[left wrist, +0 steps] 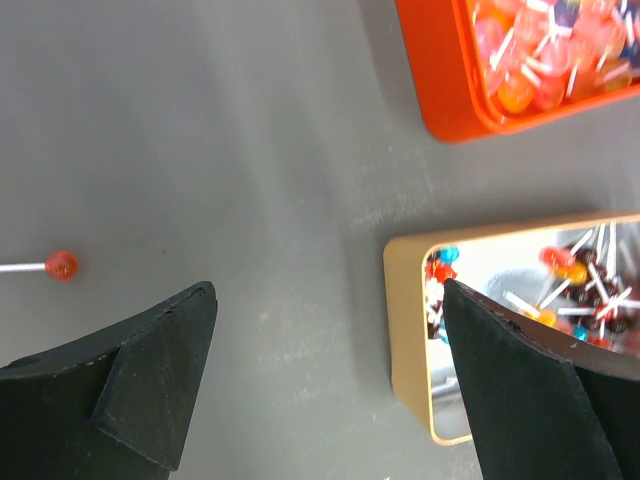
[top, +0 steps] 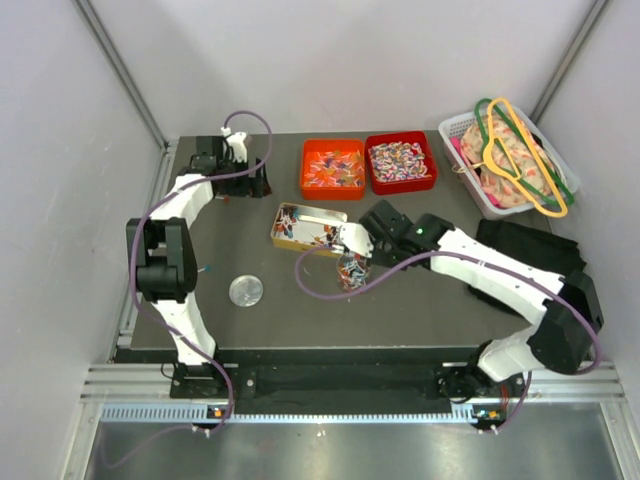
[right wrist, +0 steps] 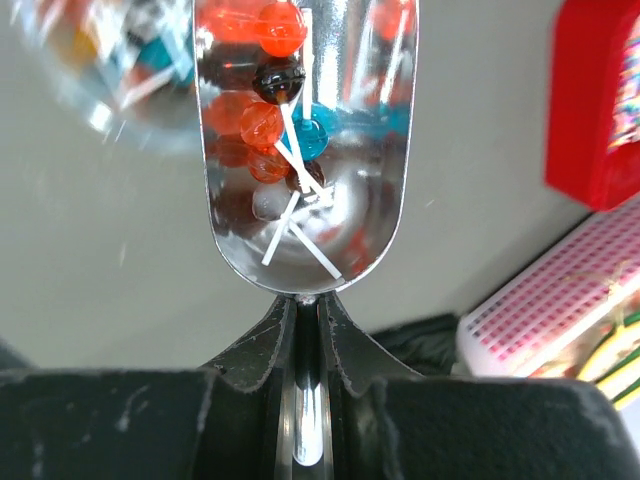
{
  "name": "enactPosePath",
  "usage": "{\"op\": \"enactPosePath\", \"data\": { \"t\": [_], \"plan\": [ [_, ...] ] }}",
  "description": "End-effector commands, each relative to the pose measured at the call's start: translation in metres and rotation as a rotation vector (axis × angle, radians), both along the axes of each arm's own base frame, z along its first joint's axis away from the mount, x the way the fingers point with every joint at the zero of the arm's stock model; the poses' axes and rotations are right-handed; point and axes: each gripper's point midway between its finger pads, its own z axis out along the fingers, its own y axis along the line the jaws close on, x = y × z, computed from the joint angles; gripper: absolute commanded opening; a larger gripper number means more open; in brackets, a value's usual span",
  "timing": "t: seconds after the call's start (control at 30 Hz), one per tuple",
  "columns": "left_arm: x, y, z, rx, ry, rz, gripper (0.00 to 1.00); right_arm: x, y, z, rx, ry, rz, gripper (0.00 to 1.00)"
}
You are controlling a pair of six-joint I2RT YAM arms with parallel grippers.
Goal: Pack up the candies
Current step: Place the fake candies in the packing bottle.
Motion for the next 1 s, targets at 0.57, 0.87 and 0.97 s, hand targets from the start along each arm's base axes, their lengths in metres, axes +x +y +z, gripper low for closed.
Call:
{"op": "enactPosePath", "data": {
  "t": [0.57, 0.87, 0.97],
  "plan": [
    [-0.016, 0.005, 0.040, 0.037, -0.059, -0.051, 0.99, -0.010, -0.034, 0.017, -0.224, -0.080, 0.107, 0.00],
    [-0.020, 0.002, 0.041, 0.028, -0.056, -0.065, 0.99, -0.007, -0.028, 0.018, -0.345, -0.112, 0.154, 0.00],
    [-0.019, 0.014, 0.037, 0.026, -0.054, -0.040, 0.99, -0.004, -0.025, 0.022, -0.381, -0.135, 0.169, 0.00]
  ]
}}
